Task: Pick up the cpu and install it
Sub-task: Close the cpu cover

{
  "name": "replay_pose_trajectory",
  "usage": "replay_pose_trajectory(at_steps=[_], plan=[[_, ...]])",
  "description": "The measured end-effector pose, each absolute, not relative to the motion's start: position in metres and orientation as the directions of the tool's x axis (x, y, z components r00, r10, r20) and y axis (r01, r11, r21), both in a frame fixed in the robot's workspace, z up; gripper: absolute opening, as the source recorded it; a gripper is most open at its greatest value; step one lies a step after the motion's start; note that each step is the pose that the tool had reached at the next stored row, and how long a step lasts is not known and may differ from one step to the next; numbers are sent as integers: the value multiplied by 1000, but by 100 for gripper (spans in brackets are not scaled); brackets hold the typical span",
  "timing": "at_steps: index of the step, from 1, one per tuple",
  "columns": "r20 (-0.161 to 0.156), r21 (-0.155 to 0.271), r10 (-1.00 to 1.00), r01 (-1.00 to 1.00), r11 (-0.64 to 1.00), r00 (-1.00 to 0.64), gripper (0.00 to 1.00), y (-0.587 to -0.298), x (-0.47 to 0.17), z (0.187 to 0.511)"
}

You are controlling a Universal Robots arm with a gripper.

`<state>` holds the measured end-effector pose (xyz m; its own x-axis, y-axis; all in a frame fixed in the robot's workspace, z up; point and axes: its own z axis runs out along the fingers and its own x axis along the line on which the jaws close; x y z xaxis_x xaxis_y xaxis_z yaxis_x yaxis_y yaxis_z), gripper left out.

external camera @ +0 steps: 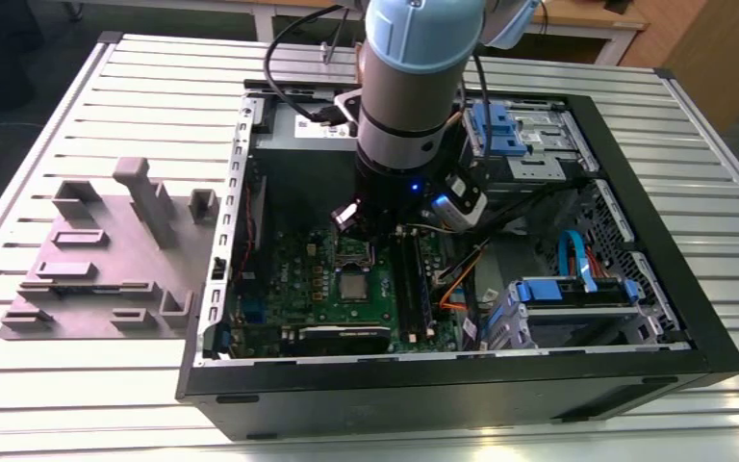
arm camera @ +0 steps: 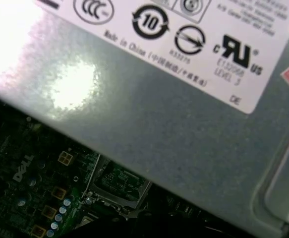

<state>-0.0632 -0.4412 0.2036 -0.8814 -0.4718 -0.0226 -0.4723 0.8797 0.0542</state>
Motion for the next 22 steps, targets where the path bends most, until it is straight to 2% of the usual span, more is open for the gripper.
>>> replay_pose_trajectory(at_steps=[22], plan=[[-25, 54, -424, -425, 904, -905, 10, -437, -64, 202]])
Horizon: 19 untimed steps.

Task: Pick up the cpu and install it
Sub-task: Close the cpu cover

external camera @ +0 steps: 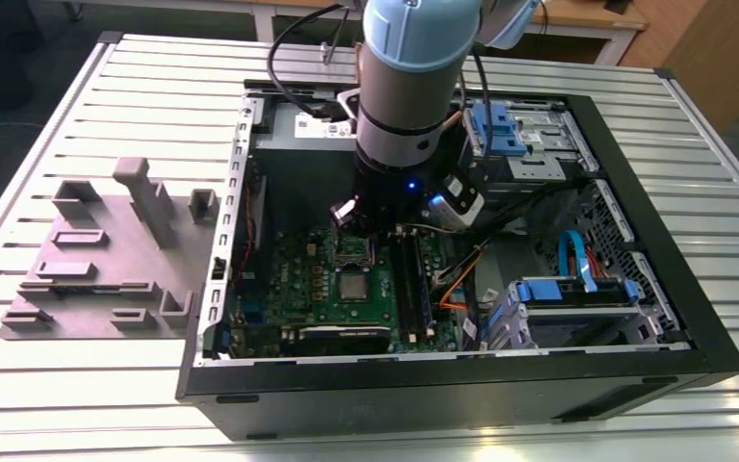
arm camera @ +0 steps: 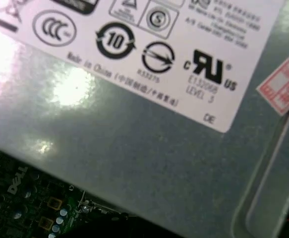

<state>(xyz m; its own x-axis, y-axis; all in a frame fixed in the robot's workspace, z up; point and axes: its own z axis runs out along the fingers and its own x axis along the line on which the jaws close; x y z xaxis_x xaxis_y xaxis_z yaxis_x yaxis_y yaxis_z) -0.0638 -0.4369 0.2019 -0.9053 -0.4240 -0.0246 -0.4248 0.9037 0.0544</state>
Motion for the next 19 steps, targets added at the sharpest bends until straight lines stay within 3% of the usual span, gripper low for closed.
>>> replay_pose_trajectory(at_steps=[19], plan=[[-26, 54, -423, -424, 904, -906, 10, -437, -66, 208]])
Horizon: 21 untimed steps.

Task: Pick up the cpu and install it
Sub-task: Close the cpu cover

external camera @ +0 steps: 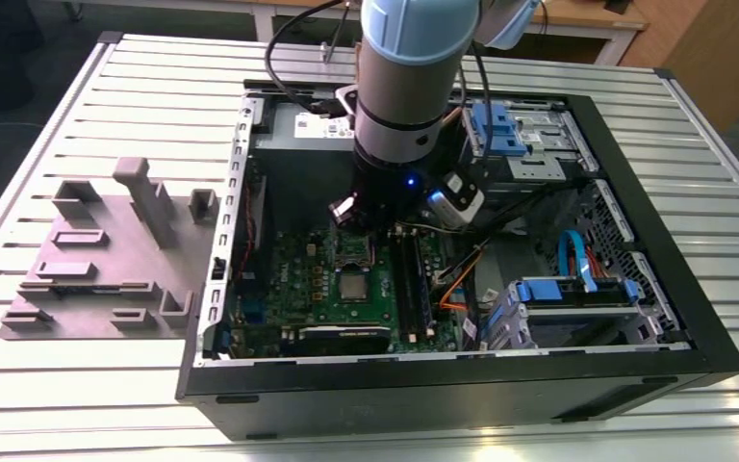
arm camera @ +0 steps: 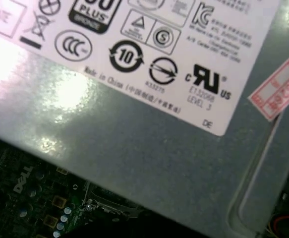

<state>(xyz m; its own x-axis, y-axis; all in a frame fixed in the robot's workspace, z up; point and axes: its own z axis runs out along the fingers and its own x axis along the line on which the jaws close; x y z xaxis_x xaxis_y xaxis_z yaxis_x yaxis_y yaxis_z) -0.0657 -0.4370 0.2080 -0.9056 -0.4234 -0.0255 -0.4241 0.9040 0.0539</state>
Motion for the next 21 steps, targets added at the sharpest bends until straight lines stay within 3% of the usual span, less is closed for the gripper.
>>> replay_pose_trajectory(at_steps=[21], plan=[[-26, 54, -423, -424, 904, -906, 10, -437, -66, 210]])
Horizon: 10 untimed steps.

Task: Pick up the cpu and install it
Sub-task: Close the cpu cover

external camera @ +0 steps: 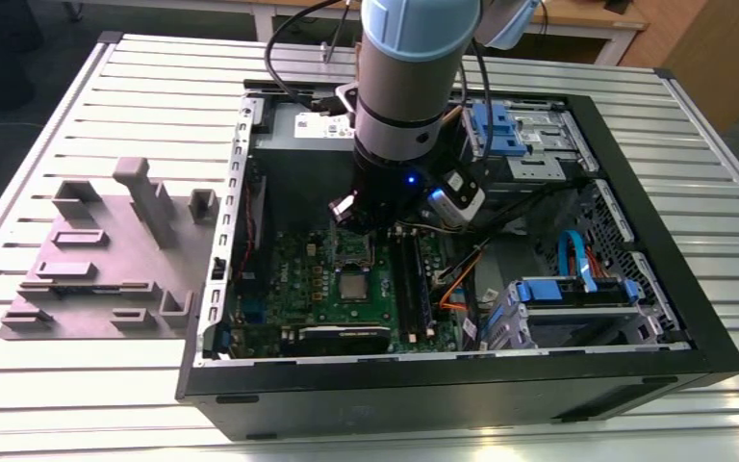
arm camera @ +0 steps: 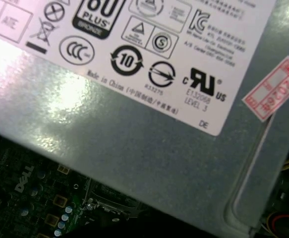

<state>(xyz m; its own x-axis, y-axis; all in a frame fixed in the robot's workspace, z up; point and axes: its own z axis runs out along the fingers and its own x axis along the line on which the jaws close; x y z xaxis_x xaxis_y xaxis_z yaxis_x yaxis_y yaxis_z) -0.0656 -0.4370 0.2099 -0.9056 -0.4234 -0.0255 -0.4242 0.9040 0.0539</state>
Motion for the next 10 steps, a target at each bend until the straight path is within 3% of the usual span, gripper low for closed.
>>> replay_pose_trajectory(at_steps=[10], plan=[[-26, 54, -423, -424, 904, -906, 10, -437, -66, 211]])
